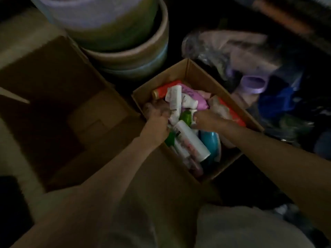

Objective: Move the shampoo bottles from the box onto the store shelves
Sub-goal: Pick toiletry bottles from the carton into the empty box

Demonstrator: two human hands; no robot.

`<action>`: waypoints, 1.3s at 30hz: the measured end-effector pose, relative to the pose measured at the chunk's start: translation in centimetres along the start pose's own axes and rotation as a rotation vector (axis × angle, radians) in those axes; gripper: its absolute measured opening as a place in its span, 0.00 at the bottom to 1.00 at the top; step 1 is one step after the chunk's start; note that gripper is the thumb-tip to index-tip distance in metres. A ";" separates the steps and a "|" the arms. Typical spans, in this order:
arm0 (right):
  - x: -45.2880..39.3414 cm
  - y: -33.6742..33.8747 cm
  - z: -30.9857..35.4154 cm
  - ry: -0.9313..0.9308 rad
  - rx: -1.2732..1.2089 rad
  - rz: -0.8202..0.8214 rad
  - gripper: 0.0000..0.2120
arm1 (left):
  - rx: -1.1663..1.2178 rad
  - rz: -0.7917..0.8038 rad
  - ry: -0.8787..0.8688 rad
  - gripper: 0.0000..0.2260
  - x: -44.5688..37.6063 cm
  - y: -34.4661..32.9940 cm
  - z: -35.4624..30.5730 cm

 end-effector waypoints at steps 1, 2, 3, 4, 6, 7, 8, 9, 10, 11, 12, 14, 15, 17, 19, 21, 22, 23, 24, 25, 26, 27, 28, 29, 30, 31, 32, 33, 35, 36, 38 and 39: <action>-2.4 -1.5 -0.9 -0.008 0.039 0.003 0.17 | -0.055 0.004 -0.015 0.21 -1.8 -2.3 0.1; -4.4 -2.5 -1.5 -0.004 0.098 -0.004 0.21 | -0.117 0.007 -0.015 0.21 -3.7 -4.5 0.3; -6.2 -3.7 -1.9 0.014 0.122 0.011 0.23 | -0.184 0.031 -0.027 0.20 -5.6 -6.7 0.6; -7.3 -5.2 -2.3 0.019 0.130 0.029 0.24 | -0.230 0.083 -0.057 0.20 -7.1 -8.6 0.8; -8.5 -7.4 -3.0 -0.010 0.131 0.002 0.30 | -0.242 0.122 -0.093 0.21 -8.8 -10.4 0.7; -8.6 -8.1 -3.4 -0.059 0.110 -0.022 0.36 | -0.222 0.123 -0.096 0.22 -9.1 -10.3 0.7; -8.3 -8.6 -3.7 -0.113 0.071 -0.049 0.41 | -0.184 0.126 -0.091 0.23 -8.7 -9.6 0.2; -7.7 -9.0 -3.9 -0.155 0.024 -0.078 0.44 | -0.159 0.132 -0.109 0.24 -8.1 -8.9 -0.4; -7.2 -9.0 -4.0 -0.180 -0.037 -0.111 0.44 | -0.152 0.137 -0.125 0.25 -7.3 -8.1 -0.9; -6.5 -8.5 -3.7 -0.196 -0.104 -0.137 0.43 | -0.162 0.128 -0.131 0.25 -6.7 -7.2 -1.3; -6.2 -7.4 -3.5 -0.196 -0.161 -0.174 0.43 | -0.166 0.104 -0.126 0.26 -6.1 -5.9 -1.5; -5.8 -3.5 -2.4 -0.145 -0.281 -0.269 0.43 | -0.045 -0.024 -0.137 0.29 -6.0 -2.1 -1.5; -5.9 -0.9 -1.5 -0.094 -0.387 -0.334 0.40 | 0.069 -0.111 -0.140 0.31 -6.6 -0.1 -1.2; -5.6 4.6 1.2 0.086 -0.645 -0.504 0.33 | 0.347 -0.247 -0.140 0.33 -6.6 4.7 -0.9; -4.1 9.1 4.7 0.271 -0.843 -0.646 0.24 | 0.668 -0.294 -0.157 0.29 -5.6 8.9 -0.2; -2.2 11.4 8.8 0.434 -0.983 -0.621 0.18 | 0.802 -0.268 -0.109 0.20 -3.6 11.9 0.8; -1.2 11.9 10.8 0.545 -1.054 -0.543 0.17 | 0.808 -0.295 -0.106 0.18 -2.3 13.3 1.4; -1.0 12.0 12.5 0.644 -1.117 -0.456 0.15 | 0.811 -0.348 -0.130 0.16 -1.3 14.5 2.2; -0.9 11.8 14.0 0.700 -1.182 -0.379 0.16 | 0.819 -0.403 -0.161 0.16 -0.1 15.6 2.9; -1.5 11.4 14.9 0.709 -1.229 -0.342 0.19 | 0.821 -0.450 -0.164 0.16 0.6 16.5 4.2; -2.4 11.0 15.2 0.642 -1.211 -0.367 0.24 | 0.835 -0.486 -0.155 0.16 1.6 17.2 5.3; -3.5 10.3 15.3 0.555 -1.119 -0.404 0.25 | 0.804 -0.520 -0.112 0.17 2.2 17.4 7.1; -4.7 9.2 14.6 0.435 -0.960 -0.433 0.22 | 0.752 -0.543 -0.059 0.17 2.6 17.3 9.3; -6.1 7.9 13.5 0.338 -0.792 -0.436 0.16 | 0.663 -0.560 0.026 0.20 2.7 16.8 11.8; -7.1 6.4 12.2 0.250 -0.665 -0.426 0.13 | 0.570 -0.550 0.143 0.27 2.8 16.0 14.5; -7.9 5.1 11.0 0.174 -0.620 -0.401 0.12 | 0.490 -0.508 0.301 0.34 3.0 14.9 17.1; -8.0 3.8 10.0 0.128 -0.633 -0.372 0.11 | 0.428 -0.440 0.458 0.39 3.1 13.4 19.5; -8.5 3.0 9.7 0.106 -0.653 -0.359 0.10 | 0.350 -0.353 0.585 0.40 3.3 11.8 21.2; -8.6 2.8 10.3 0.101 -0.646 -0.380 0.09 | 0.142 -0.174 0.713 0.40 3.6 8.5 23.4; -8.7 3.3 11.2 0.113 -0.628 -0.426 0.09 | 0.082 -0.099 0.732 0.40 3.5 6.9 24.2; -8.5 5.3 13.8 0.175 -0.520 -0.574 0.09 | 0.104 0.010 0.766 0.40 3.1 4.4 25.7; -8.2 6.2 15.7 0.251 -0.466 -0.635 0.09 | 0.157 0.048 0.779 0.40 2.7 3.3 26.3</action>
Point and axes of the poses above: each hand's wrist, its own x-axis away from the middle knuckle, its own y-axis out of the back of the hand, z = x × y, the point moved 4 cm from there along -x, towards the middle knuckle, and after that the axes turned 7 degrees about -x, right-handed, at the moved point
